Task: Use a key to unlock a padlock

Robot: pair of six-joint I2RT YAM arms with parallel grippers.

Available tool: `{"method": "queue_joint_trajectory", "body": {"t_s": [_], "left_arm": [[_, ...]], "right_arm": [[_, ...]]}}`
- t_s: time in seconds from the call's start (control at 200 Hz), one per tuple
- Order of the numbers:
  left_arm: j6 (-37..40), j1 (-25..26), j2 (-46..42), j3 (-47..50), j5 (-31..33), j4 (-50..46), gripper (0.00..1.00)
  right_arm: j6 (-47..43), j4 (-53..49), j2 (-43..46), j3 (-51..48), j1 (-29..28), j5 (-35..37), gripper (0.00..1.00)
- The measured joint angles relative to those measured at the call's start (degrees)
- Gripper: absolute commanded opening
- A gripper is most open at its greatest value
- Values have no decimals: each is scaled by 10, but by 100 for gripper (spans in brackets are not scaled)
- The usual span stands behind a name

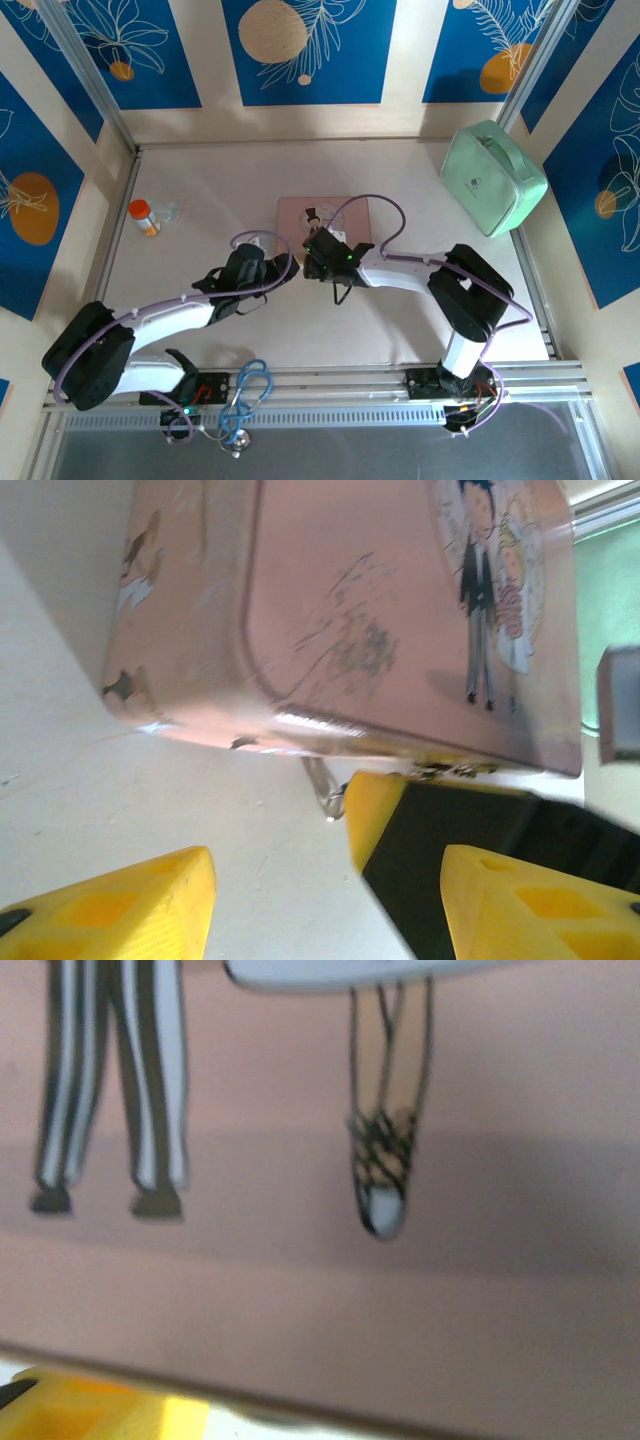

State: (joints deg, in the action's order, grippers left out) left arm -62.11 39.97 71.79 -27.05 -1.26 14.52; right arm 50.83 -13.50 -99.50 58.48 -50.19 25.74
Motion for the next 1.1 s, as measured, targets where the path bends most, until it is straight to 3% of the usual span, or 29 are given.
{"method": "queue_joint_trajectory", "body": {"t_s": [0.3, 0.82, 1.095], "left_arm": [[11, 1, -35, 68, 2, 66, 62], [26, 26, -26, 70, 13, 102, 64], [26, 27, -14, 70, 13, 109, 62]], "right_arm": [[2, -17, -25, 29, -1, 14, 53], [3, -85, -53, 68, -4, 35, 46], [7, -119, -67, 94, -5, 41, 33]]}}
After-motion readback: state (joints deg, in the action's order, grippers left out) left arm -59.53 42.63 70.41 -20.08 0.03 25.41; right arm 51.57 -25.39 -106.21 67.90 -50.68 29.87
